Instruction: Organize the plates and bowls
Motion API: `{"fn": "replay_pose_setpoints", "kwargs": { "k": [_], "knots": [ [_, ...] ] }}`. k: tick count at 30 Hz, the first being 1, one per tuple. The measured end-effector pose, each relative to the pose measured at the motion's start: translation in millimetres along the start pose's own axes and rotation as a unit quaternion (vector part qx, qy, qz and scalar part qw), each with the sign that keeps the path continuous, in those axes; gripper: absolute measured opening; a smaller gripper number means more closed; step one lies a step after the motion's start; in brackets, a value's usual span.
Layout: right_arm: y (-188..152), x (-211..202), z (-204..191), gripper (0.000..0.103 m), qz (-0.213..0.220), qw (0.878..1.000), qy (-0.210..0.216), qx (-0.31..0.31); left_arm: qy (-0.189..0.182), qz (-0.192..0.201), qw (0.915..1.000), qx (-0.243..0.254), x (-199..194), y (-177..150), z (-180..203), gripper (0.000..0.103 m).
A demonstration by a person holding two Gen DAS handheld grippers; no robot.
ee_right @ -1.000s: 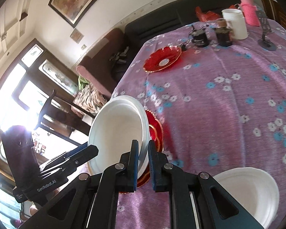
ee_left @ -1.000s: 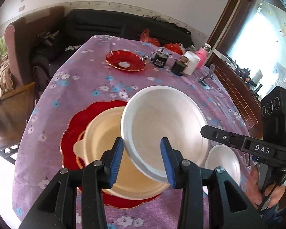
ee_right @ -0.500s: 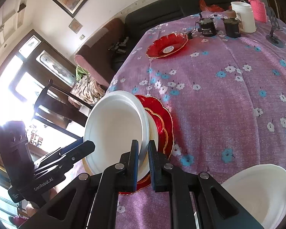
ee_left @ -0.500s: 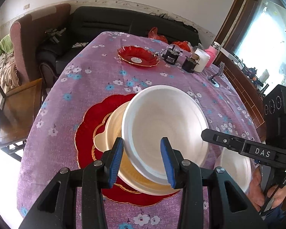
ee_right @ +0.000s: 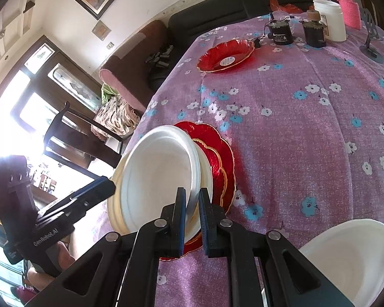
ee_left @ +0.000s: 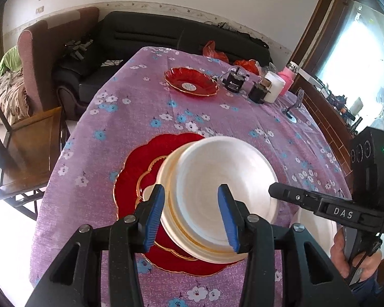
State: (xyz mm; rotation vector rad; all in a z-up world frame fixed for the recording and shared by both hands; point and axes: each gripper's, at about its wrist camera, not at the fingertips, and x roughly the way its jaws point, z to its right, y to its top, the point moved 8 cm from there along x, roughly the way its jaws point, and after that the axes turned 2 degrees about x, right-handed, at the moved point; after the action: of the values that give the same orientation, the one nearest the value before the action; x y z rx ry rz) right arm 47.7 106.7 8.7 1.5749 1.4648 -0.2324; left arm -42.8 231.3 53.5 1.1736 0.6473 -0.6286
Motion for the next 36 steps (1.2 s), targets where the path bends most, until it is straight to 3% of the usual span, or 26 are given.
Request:
{"fn": "replay_pose_setpoints", "kwargs": {
  "k": [8, 12, 15, 22, 23, 29, 36],
  "knots": [
    [0, -3, -9, 0.014, 0.006, 0.999, -0.019, -0.031, -0.002, 0.014, 0.9999, -0.007, -11, 5, -4, 0.042],
    [1, -7, -8, 0.023, 0.008, 0.999, -0.034, -0.042, -0.005, 0.018, 0.9998, -0.007, -15, 7, -3, 0.042],
    [2, -11, -6, 0.023, 0.011, 0.999, -0.033, -0.040, -0.007, 0.019, 0.9998, -0.006, -15, 6, -3, 0.042],
    [12, -20, 1, 0.019, 0.053, 0.997, -0.036, -0.032, -0.010, 0.017, 0.9998, -0.004, -13, 6, 0, 0.042],
    [12, -17, 1, 0.013, 0.050, 0.998, -0.035, -0.030, -0.010, 0.018, 0.9998, -0.004, -13, 6, 0, 0.042],
    [5, -5, -1, 0.012, 0.032, 0.999, -0.022, -0.027, -0.011, 0.018, 0.9998, 0.002, -12, 5, 5, 0.042],
    [11, -48, 5, 0.012, 0.077, 0.996, -0.021, -0.035, -0.020, 0.024, 0.9992, 0.026, -16, 2, 25, 0.042]
  ]
}}
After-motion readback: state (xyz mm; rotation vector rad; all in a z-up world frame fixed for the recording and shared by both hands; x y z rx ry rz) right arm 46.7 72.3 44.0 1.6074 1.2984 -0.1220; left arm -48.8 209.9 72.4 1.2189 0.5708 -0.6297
